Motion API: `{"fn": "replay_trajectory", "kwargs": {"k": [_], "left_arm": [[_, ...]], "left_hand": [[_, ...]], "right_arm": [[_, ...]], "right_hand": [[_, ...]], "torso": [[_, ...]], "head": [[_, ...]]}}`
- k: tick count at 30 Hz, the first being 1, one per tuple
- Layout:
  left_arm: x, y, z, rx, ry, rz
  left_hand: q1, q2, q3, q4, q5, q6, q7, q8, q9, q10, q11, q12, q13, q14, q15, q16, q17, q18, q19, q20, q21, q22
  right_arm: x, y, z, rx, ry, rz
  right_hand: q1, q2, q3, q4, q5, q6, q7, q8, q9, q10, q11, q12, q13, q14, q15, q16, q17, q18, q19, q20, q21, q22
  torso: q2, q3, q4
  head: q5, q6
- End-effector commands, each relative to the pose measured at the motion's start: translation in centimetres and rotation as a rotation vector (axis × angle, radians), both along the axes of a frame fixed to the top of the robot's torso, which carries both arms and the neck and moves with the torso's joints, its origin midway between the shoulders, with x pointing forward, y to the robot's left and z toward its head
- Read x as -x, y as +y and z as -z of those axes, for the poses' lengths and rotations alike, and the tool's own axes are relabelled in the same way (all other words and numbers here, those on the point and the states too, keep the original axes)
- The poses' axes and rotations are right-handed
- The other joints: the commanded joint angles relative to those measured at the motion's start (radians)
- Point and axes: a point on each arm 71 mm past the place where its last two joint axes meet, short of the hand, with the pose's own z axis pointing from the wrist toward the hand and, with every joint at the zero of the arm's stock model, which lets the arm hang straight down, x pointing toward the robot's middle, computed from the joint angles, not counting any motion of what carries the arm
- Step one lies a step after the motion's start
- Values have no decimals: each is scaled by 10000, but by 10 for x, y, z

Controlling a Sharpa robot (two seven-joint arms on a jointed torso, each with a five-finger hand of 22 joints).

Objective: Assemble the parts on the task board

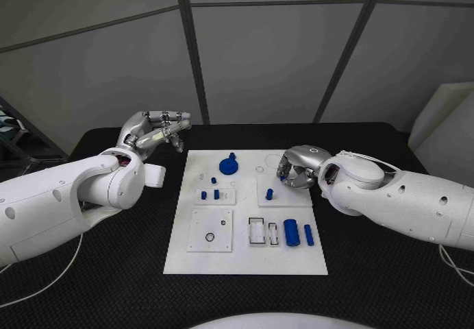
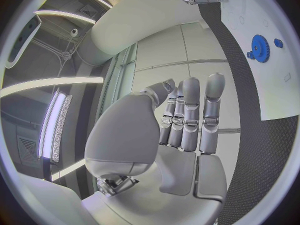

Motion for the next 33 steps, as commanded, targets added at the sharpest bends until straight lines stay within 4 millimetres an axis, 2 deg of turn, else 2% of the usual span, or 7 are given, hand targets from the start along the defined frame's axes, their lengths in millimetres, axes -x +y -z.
{"fn": "replay_trajectory", "kwargs": {"k": [1, 13, 16, 19, 27, 33], "left_arm": [[0, -1, -2, 111, -115, 104], [0, -1, -1, 109, -94, 110], [0, -1, -1, 108, -92, 106], [0, -2, -1, 109, -89, 109], [-1, -1, -1, 100, -93, 82], [-1, 1, -1, 173, -34, 0]], "left_hand": [[-4, 126, -63, -21, -20, -23, 13, 5, -17, -82, 16, 34, 14, -88, 0, -50, -8, 423, -70, -17, -61, -9], [-5, 126, -70, -24, -21, -27, 17, 3, -18, -92, 18, 43, 15, -93, 2, -56, -18, 425, -76, -15, -77, -19], [-5, 126, -70, -24, -21, -27, 17, 3, -18, -92, 18, 43, 15, -93, 2, -56, -18, 425, -76, -15, -77, -19], [-5, 126, -70, -24, -21, -27, 17, 3, -18, -92, 18, 43, 15, -93, 2, -56, -18, 425, -76, -15, -77, -19], [-3, 132, -75, -29, -21, -30, 19, 2, -20, -101, 20, 54, 16, -97, 4, -62, -28, 429, -88, -14, -106, -39], [-3, 132, -75, -29, -21, -30, 19, 2, -20, -101, 20, 54, 16, -97, 4, -62, -28, 429, -88, -14, -106, -39]], "right_arm": [[0, 1, 4, 415, 186, -30], [1, 5, 10, 768, 208, -89], [2, 7, 10, 771, 119, -90], [2, 7, 9, 665, -102, -81], [5, 6, 3, 230, -664, -48], [10, 6, -4, -207, -1117, -106]], "right_hand": [[8, 93, 71, -5, -32, 104, 0, 44, 15, 84, -23, 18, -2, 433, -69, 72, 56, -187, 72, -5, 67, 69], [10, 151, 157, -135, -83, 282, -30, 65, 23, 242, -62, 28, 14, 443, -97, 460, 357, -289, 351, -31, 481, 605], [31, 225, 184, -190, -115, 454, -68, 133, 53, 406, -107, 79, 48, 437, -132, 518, 362, -327, 471, -51, 640, 811], [88, 386, 283, -270, -434, 684, -122, 224, 99, 624, -176, 139, 97, 410, -187, 487, 228, -375, 626, -97, 836, 1065], [96, 478, 422, -364, -435, 825, -149, 261, 134, 775, -219, 135, 138, 389, -224, 548, 195, -408, 719, -144, 977, 1240], [102, 463, 475, -412, -404, 822, -142, 245, 134, 776, -214, 105, 140, 389, -226, 599, 222, -417, 741, -153, 1016, 1289]], "torso": [[-8, -4, -1], [-1, 1, -5], [-4, 1, -5], [-6, -1, -9], [-17, 8, -12], [-25, -2, -6]], "head": [[-13, -12], [-16, -31], [-19, -39], [-24, -48], [-24, -47], [-45, -8]]}}
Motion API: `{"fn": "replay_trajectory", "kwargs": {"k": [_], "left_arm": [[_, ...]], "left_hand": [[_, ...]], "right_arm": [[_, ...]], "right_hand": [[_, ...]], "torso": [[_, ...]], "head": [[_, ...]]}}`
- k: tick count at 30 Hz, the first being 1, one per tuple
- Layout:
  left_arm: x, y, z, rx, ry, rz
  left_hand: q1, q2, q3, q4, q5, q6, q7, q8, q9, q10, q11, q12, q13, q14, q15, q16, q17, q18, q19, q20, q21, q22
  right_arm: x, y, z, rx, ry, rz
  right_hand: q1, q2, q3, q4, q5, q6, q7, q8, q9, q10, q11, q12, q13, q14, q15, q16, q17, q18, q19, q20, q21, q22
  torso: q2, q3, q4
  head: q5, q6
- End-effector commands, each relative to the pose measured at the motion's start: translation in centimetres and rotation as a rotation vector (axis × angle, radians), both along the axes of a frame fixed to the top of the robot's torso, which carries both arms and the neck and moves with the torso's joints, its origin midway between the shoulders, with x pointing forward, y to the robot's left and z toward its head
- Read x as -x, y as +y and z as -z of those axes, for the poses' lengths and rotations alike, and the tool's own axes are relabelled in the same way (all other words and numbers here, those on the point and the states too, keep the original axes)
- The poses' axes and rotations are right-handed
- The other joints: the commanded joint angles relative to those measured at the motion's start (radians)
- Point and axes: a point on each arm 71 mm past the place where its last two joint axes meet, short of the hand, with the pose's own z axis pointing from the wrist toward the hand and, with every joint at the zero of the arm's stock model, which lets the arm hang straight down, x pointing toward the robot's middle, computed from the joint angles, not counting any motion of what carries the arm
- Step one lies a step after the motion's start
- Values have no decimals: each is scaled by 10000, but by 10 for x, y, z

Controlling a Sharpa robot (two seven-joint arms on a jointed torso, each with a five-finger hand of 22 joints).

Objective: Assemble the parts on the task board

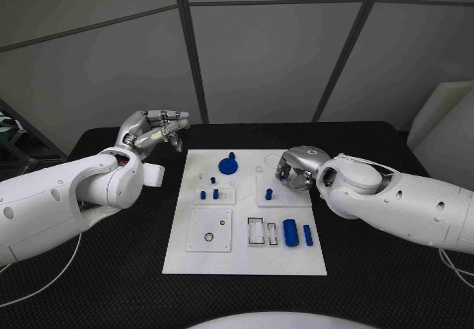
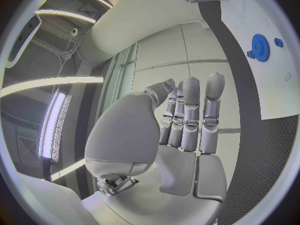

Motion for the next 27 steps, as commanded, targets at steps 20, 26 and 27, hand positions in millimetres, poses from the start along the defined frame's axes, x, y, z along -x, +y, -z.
{"fn": "replay_trajectory", "kwargs": {"k": [20, 26, 27], "left_arm": [[-2, 1, 0, 196, 27, -24], [-4, -3, 1, 230, 51, 53], [-4, -4, 2, 235, 55, 65]], "left_hand": [[2, 130, -64, -18, -21, -48, 29, -6, -19, -113, -4, 73, 14, -108, 9, -74, -36, 439, -117, -10, -144, -61], [-1, 132, -70, -20, -20, -60, 36, -11, -23, -129, 1, 78, 13, -111, 13, -77, -44, 441, -122, -8, -163, -73], [-1, 132, -70, -20, -20, -60, 36, -11, -23, -129, 1, 78, 13, -111, 13, -77, -44, 441, -122, -8, -163, -73]], "right_arm": [[36, 16, -33, -2301, -995, -1025], [50, 43, -38, -2936, -656, -1787], [51, 48, -39, -2989, -597, -1889]], "right_hand": [[-31, -19, 221, -100, 162, 32, 43, -59, -3, 93, 0, -124, 2, 384, -54, 181, 71, -124, 108, 13, 136, 115], [-35, -28, 242, -116, 175, 27, 50, -71, -5, 91, 6, -139, 3, 382, -50, 194, 69, -127, 113, 16, 150, 132], [-36, -28, 245, -118, 177, 26, 51, -72, -5, 90, 7, -141, 3, 382, -49, 194, 68, -127, 114, 16, 152, 134]], "torso": [[-2, -14, -9], [-12, -31, 27], [-10, -34, 32]], "head": [[74, 71], [225, 27], [257, 18]]}}
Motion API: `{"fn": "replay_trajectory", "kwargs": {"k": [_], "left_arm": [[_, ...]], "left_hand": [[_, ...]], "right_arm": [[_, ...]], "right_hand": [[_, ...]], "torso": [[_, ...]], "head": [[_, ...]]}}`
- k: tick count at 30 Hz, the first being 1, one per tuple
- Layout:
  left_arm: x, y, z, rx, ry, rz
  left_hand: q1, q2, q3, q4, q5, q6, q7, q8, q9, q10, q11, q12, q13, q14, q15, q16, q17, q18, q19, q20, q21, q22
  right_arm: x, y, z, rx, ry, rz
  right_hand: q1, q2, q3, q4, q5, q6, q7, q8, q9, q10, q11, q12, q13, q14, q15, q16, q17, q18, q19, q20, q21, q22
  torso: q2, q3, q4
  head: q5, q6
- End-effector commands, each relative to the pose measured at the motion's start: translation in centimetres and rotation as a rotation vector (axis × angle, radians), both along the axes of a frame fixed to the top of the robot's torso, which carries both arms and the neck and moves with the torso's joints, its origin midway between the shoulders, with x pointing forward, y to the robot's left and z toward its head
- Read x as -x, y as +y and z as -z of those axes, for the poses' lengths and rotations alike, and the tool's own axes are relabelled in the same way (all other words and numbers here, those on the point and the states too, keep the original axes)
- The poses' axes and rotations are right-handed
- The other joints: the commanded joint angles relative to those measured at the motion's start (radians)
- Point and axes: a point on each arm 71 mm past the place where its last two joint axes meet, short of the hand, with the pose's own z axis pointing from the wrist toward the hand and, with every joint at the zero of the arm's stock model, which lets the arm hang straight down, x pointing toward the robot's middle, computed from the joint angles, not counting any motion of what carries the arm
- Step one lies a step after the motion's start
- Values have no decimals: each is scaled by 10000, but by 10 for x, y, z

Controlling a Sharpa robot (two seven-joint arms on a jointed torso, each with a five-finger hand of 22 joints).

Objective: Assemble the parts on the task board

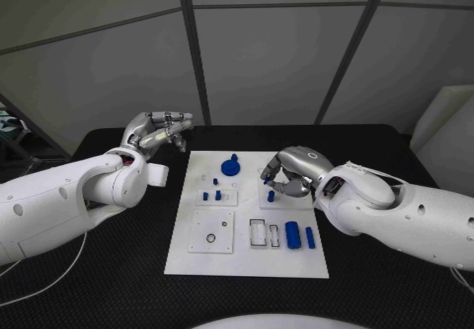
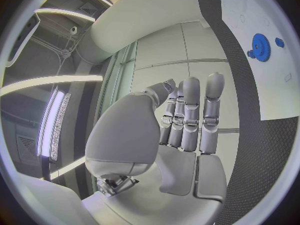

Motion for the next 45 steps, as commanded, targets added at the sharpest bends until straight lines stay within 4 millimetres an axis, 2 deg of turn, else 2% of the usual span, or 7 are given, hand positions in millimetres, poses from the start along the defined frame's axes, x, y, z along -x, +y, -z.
{"fn": "replay_trajectory", "kwargs": {"k": [1, 10, 13, 18, 22, 32, 45], "left_arm": [[-1, -4, -1, 118, -48, 145], [-3, -12, 1, 180, -9, 289], [-3, -15, 1, 206, 4, 336], [-3, -19, 1, 246, -6, 409], [-4, -20, 1, 257, 1, 429], [-5, -22, 2, 272, 13, 467], [-6, -23, 2, 279, 15, 486]], "left_hand": [[-40, 93, -48, 1, -20, -60, 37, -11, -16, -59, 1, 37, 15, -77, -22, -40, -9, 441, -50, -8, -26, -8], [-43, 94, -54, 0, -20, -69, 44, -15, -19, -75, 7, 42, 14, -81, -18, -43, -16, 442, -57, -6, -46, -22], [-56, 91, -68, 3, -22, -80, 53, -20, -22, -98, 17, 50, 12, -86, -11, -46, -27, 443, -64, -1, -70, -37], [-73, 94, -80, 11, -22, -94, 63, -25, -26, -118, 25, 58, 11, -90, -4, -47, -36, 444, -72, 4, -96, -54], [-73, 94, -80, 11, -22, -94, 63, -25, -26, -118, 25, 58, 11, -90, -4, -47, -36, 444, -72, 4, -96, -54], [-100, 96, -102, 23, -23, -110, 71, -31, -32, -151, 36, 74, 10, -96, 7, -49, -52, 443, -74, 13, -118, -66], [-122, 102, -114, 36, -22, -114, 74, -31, -33, -165, 40, 84, 10, -99, 13, -49, -60, 441, -72, 18, -123, -68]], "right_arm": [[5, 17, -4, -660, 178, -541], [19, 59, 16, -711, 968, -1521], [21, 67, 25, -644, 1150, -1672], [24, 78, 37, -443, 1326, -1793], [24, 84, 42, -241, 1365, -1779], [28, 90, 50, 273, 1557, -1840], [32, 92, 59, 885, 1835, -1963]], "right_hand": [[-36, -23, 62, 1, 55, 13, 38, -47, -8, 90, 8, -45, 15, 382, -50, 37, 5, -128, 80, -18, 64, 11], [-88, -12, 76, 2, -15, 2, 53, -70, -10, 80, 21, -79, 16, 374, -36, 52, -17, -128, 71, -6, 75, 20], [-108, -7, 78, 0, -46, -6, 58, -82, -12, 73, 27, -95, 17, 370, -31, 60, -25, -129, 69, -1, 81, 27], [-151, -9, 65, 10, -72, -16, 65, -95, -13, 63, 34, -114, 18, 366, -23, 73, -29, -130, 69, 6, 90, 39], [-167, -9, 60, 12, -81, -19, 67, -101, -14, 60, 36, -120, 18, 366, -21, 86, -20, -131, 68, 9, 93, 42], [-171, -7, 60, 12, -82, -21, 67, -102, -14, 59, 36, -123, 19, 364, -20, 82, -29, -132, 71, 10, 96, 47], [-211, 1, 45, 19, -111, -26, 69, -113, -14, 58, 39, -138, 23, 361, -15, 97, -34, -131, 67, 17, 101, 53]], "torso": [[0, -19, 44], [5, -47, 53], [20, -7, 12], [25, -24, 22], [16, 3, 9], [24, -1, 6], [15, -5, 16]], "head": [[119, -46], [402, -151], [570, -198], [744, -239], [872, -286], [1017, -392], [1098, -494]]}}
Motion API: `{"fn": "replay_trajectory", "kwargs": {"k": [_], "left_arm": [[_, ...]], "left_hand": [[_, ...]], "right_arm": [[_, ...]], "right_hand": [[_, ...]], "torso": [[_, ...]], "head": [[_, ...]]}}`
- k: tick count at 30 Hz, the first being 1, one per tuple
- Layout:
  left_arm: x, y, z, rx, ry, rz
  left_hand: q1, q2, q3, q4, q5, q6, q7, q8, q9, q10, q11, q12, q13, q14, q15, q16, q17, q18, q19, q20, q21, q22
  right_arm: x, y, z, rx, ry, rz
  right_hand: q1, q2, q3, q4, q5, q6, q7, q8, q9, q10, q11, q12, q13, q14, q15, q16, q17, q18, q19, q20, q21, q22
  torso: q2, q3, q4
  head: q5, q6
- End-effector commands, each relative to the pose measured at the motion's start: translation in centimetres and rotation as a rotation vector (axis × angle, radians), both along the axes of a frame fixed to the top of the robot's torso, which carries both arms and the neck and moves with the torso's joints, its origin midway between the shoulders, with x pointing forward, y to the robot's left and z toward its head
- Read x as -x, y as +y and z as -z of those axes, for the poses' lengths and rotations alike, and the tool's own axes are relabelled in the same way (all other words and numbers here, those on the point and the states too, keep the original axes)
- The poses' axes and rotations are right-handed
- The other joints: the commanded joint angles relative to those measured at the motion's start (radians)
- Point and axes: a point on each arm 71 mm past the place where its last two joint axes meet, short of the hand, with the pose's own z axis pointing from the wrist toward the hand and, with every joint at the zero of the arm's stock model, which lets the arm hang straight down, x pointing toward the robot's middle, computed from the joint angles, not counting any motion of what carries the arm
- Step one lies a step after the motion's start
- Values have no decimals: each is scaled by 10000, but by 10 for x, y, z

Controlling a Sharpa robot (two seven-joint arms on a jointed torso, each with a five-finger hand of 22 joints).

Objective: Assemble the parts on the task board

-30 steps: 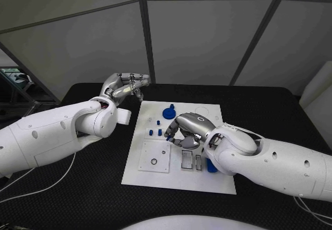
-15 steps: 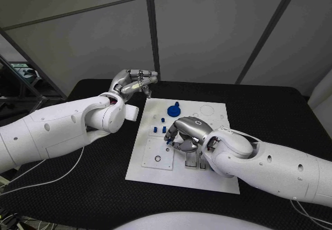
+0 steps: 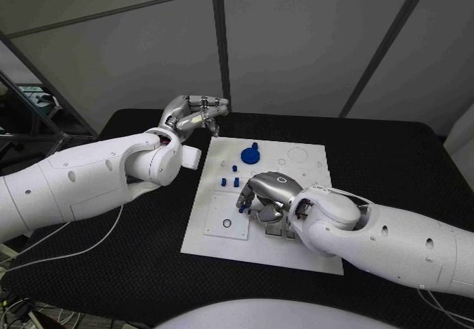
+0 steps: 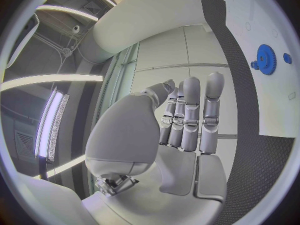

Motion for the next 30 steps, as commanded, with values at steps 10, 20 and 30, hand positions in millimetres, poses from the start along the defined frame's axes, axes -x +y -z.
{"fn": "replay_trajectory", "kwargs": {"k": [10, 20, 30], "left_arm": [[0, -2, -1, 96, -56, 141], [0, -3, -1, 99, -52, 152], [-1, -3, -1, 101, -40, 161]], "left_hand": [[-53, 18, -62, -11, -23, -49, 3, -33, -19, -73, 4, 54, 11, -66, -18, -54, -24, 442, -78, 22, -88, -27], [-57, 16, -67, -10, -23, -54, 4, -35, -21, -83, 6, 57, 11, -68, -16, -54, -28, 443, -80, 24, -96, -32], [-57, 16, -67, -10, -23, -54, 4, -35, -21, -83, 6, 57, 11, -68, -16, -54, -28, 443, -80, 24, -96, -32]], "right_arm": [[-1, 3, 4, 513, -47, -15], [-2, 5, 4, 580, -133, 56], [1, 9, 8, 949, 82, -79]], "right_hand": [[-126, 23, 47, 23, -52, -12, 76, -25, 13, 62, 37, -27, 10, 358, -15, 58, -19, -132, 63, 19, 63, 12], [-130, 34, 49, 25, -53, -10, 75, -25, 14, 65, 35, -29, 11, 356, -15, 56, -28, -134, 68, 21, 69, 22], [-430, -63, -146, 116, 29, -240, 138, -186, -33, -118, 95, -188, -6, 320, 37, 93, -97, -119, -9, 61, 32, -28]], "torso": [[-3, -2, 2], [1, -4, -2], [-11, -7, 4]], "head": [[38, -44], [50, -70], [52, -100]]}}
